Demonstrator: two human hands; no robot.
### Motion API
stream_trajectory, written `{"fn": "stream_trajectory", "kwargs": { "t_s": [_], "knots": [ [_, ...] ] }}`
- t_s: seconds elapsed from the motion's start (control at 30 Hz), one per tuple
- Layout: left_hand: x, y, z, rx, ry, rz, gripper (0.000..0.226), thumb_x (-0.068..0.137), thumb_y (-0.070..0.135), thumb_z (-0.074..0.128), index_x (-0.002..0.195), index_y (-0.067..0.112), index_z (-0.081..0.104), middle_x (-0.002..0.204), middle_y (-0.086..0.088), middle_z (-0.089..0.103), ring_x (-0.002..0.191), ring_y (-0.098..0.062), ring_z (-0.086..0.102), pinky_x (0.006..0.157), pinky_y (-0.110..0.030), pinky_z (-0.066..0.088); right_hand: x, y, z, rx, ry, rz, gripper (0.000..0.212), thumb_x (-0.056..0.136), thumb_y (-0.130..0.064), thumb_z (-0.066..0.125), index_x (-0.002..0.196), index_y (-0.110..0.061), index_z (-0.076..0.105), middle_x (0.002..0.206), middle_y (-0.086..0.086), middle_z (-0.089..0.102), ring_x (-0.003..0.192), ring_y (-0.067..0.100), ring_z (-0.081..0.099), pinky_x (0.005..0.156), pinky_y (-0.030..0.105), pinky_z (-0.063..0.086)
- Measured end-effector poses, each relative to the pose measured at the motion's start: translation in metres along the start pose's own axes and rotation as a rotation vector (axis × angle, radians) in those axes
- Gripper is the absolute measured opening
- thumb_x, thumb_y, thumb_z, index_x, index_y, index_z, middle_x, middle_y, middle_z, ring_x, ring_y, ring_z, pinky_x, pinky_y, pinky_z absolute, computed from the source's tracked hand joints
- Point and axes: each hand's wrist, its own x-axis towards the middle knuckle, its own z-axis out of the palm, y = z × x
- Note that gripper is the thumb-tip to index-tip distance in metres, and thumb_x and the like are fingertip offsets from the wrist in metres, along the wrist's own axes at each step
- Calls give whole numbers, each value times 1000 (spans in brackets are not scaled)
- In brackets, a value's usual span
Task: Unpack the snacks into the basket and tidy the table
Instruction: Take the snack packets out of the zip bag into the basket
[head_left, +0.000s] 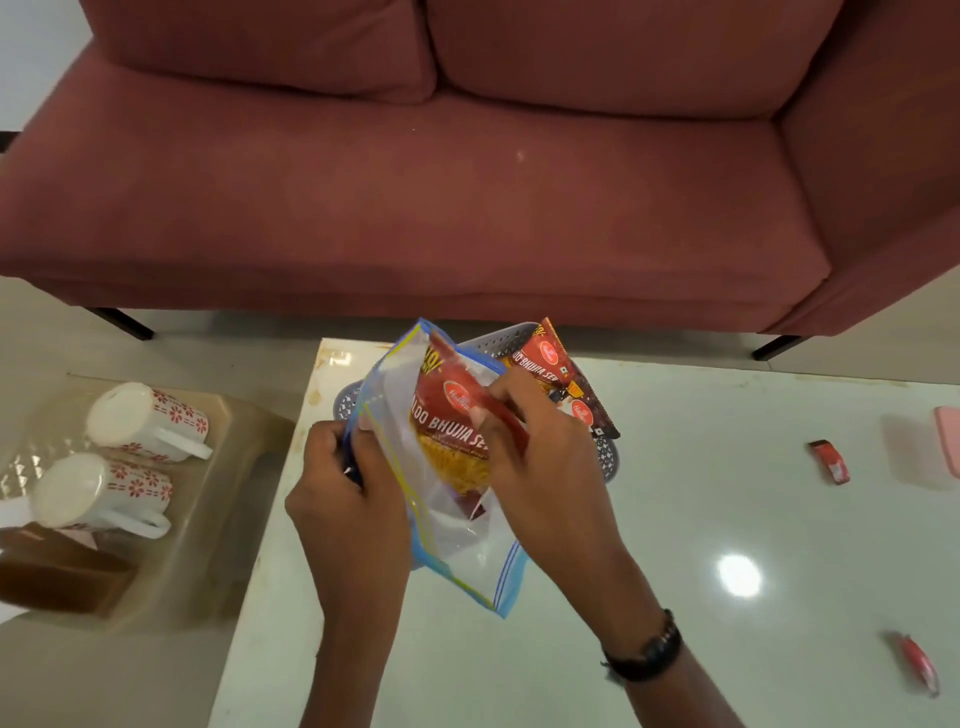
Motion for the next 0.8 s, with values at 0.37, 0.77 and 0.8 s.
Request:
{"fn": "stream_trajectory", "kwargs": {
  "t_s": [0.37, 0.77, 0.8],
  "knots": [
    [22, -25, -9, 34, -32, -80, 26, 95, 21, 42, 84, 1, 54, 71, -18, 62, 62, -30, 58, 49, -22, 36, 25, -8, -67, 322, 375, 20, 13, 90, -30, 58, 85, -20, 52, 79, 3, 69, 73, 29, 66, 67, 53, 57],
    [18, -37, -23, -13, -70, -127, 31, 95, 27, 43, 76, 4, 51, 48, -13, 56, 34, -8, 52, 40, -9, 38, 71, 153, 54, 86, 205, 369, 12, 94, -12, 53, 100, -2, 55, 93, 9, 64, 80, 19, 55, 64, 24, 41],
    [17, -38, -24, -21, -70, -124, 32, 96, 28, 43, 76, 4, 51, 46, -11, 55, 34, -7, 52, 39, -7, 37, 72, 161, 62, 86, 198, 381, 12, 94, -11, 53, 97, 1, 54, 89, 9, 61, 79, 19, 54, 60, 21, 40]
  ]
}}
